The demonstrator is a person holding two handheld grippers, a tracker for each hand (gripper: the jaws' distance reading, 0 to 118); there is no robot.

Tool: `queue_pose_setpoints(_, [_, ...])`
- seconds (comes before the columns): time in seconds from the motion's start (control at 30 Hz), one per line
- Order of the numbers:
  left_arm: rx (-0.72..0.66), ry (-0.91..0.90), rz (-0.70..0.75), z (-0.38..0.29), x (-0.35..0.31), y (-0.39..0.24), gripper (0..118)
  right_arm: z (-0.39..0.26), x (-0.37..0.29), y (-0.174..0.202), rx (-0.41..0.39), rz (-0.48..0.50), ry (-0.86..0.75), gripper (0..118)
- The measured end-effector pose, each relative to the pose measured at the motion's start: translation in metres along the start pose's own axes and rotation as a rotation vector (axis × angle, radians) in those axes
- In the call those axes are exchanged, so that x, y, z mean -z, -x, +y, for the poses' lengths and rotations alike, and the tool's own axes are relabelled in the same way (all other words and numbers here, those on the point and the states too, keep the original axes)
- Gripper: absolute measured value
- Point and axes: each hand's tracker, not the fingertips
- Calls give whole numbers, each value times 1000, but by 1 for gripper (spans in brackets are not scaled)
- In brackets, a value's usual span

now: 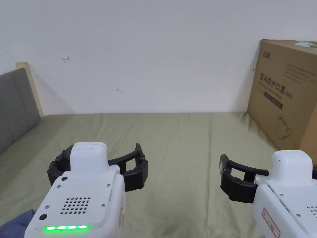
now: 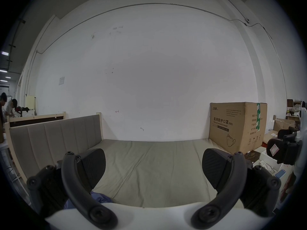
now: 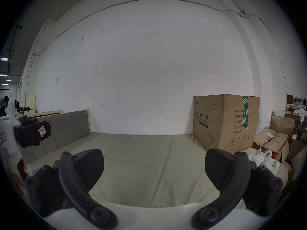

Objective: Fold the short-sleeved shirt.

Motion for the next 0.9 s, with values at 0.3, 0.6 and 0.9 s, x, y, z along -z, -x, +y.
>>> queue_pose_setpoints(0.3, [2,1,8,4,-2,1,116,1,-1,0,22,-4,-22,118])
queue_pose_setpoints(0.6, [26,-3,5,6,-2,3,116,6,-1,-2,42,-21,-49,118])
queue_pose_setpoints(0.9, [2,5,-91,9,-3,7,54,11,3,-3,66,17,-8,118])
